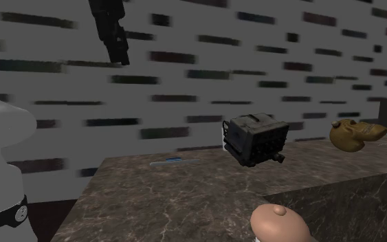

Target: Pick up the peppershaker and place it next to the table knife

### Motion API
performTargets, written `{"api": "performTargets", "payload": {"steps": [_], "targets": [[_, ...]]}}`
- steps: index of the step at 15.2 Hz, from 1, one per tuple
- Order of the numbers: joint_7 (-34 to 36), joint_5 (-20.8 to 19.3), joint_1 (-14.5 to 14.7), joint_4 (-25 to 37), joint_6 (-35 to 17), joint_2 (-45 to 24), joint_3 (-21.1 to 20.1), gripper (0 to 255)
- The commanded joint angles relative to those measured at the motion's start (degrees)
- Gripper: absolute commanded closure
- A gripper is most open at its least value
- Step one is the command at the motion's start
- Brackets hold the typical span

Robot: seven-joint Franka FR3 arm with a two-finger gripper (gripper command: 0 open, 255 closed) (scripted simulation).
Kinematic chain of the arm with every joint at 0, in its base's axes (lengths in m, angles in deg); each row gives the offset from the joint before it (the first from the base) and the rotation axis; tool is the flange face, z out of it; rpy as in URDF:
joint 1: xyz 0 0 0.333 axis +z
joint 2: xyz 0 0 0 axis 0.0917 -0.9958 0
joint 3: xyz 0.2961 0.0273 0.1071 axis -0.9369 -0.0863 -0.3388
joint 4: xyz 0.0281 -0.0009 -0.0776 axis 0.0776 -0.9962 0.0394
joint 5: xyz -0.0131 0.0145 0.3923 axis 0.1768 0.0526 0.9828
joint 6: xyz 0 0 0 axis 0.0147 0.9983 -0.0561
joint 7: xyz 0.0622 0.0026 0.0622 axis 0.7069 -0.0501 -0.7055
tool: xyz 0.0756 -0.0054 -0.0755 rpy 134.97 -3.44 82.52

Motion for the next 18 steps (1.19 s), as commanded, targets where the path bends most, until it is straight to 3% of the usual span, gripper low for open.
{"api": "performTargets", "payload": {"steps": [1, 10, 18], "targets": [[0.00, 0.00, 0.00, 0.00, 0.00, 0.00, 0.00, 0], [-5.93, -4.12, -2.12, -0.75, -11.14, -11.98, 5.80, 0], [-11.04, -5.56, -3.44, 2.97, -19.87, -25.51, 11.03, 0]]}}
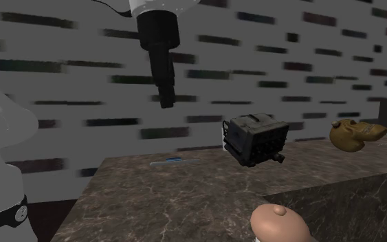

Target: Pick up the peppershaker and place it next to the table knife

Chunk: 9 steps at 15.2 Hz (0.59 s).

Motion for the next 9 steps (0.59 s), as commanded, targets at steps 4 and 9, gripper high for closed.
{"api": "performTargets", "payload": {"steps": [4, 9], "targets": [[-3.45, 0.37, -0.70, 3.86, -4.90, -9.42, 3.20, 0], [-7.20, 2.24, -1.70, 9.57, -8.33, -19.44, 5.95, 0]]}}
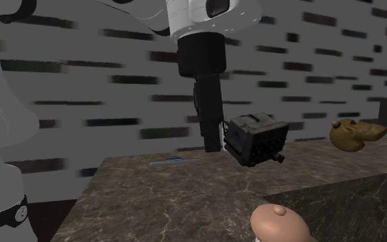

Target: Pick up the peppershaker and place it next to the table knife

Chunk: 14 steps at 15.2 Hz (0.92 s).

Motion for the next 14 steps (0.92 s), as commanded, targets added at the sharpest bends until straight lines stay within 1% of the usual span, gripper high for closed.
{"api": "performTargets", "payload": {"steps": [1, 8, 14], "targets": [[-1.71, 0.95, -0.56, 2.60, -1.17, -4.14, 1.08, 0], [-6.69, 5.35, -3.53, 13.33, -3.15, -18.37, 3.04, 0], [-7.43, 6.50, -3.82, 11.34, -7.08, -20.48, 2.67, 0]]}}
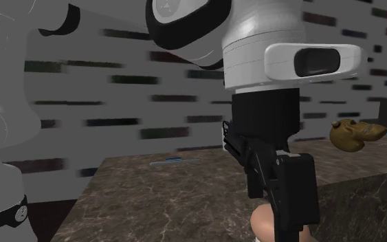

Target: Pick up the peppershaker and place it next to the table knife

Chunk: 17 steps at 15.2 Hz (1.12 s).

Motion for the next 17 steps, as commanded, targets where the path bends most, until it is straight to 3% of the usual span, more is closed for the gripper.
{"api": "performTargets", "payload": {"steps": [1, 9, 10, 17], "targets": [[-0.33, 0.43, -0.11, -0.69, -1.39, -0.74, -0.11, 0], [-0.41, 0.56, -0.14, -0.85, -1.76, -0.97, -0.15, 0], [-0.41, 0.56, -0.14, -0.85, -1.76, -0.97, -0.15, 255], [-0.41, 0.55, -0.15, -0.82, -1.72, -0.96, -0.15, 255]]}}
